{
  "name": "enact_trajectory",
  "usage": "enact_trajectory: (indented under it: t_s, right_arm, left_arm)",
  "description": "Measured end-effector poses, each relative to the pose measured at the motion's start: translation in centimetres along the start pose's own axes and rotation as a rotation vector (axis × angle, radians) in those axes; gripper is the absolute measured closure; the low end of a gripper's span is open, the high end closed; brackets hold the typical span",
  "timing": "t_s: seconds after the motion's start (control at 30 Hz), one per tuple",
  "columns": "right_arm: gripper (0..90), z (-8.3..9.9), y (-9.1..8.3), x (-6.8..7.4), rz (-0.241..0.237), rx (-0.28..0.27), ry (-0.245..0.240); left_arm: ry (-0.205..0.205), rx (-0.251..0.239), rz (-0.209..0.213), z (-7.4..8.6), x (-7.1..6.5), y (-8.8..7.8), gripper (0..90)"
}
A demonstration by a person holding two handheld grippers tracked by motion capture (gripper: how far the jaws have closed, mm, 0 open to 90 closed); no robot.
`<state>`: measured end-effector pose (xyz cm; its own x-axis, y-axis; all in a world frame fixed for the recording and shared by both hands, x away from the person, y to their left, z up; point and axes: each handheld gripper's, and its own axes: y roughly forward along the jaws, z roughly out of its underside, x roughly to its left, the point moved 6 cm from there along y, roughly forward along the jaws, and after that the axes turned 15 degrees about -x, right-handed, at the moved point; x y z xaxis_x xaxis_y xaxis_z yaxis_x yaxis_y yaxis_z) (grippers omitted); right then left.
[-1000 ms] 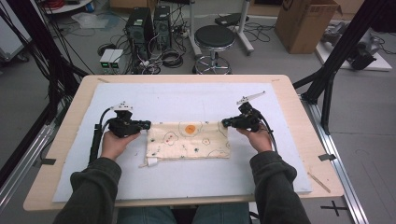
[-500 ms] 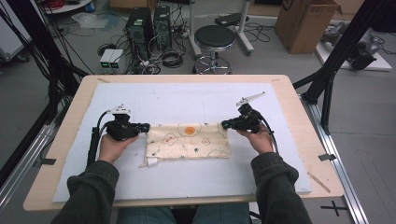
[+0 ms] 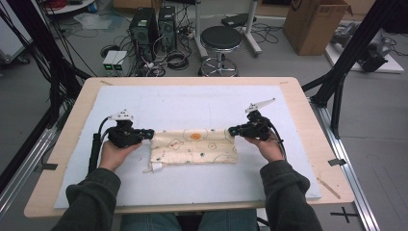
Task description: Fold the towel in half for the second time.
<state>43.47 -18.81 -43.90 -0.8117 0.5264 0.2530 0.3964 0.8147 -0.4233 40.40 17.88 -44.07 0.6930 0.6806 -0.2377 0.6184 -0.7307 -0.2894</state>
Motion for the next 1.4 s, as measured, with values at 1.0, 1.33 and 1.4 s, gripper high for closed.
enact_trajectory:
  t_s: [1.0, 1.33, 1.4]
  right_arm:
    - [84.1, 3.2, -1.4, 2.9, -0.033, -0.012, -0.037]
    - [82.9, 4.9, -1.7, 3.6, -0.029, -0.006, -0.027]
    - [82.8, 5.2, -1.8, 3.8, -0.033, -0.006, -0.032]
  left_arm:
    - [0.085, 0.082, 0.033, 3.2, -3.0, -1.5, 83.7]
    - [0.146, 0.133, 0.042, 3.7, -4.0, -1.7, 82.8]
    - [0.156, 0.138, 0.041, 3.8, -4.1, -1.8, 82.7]
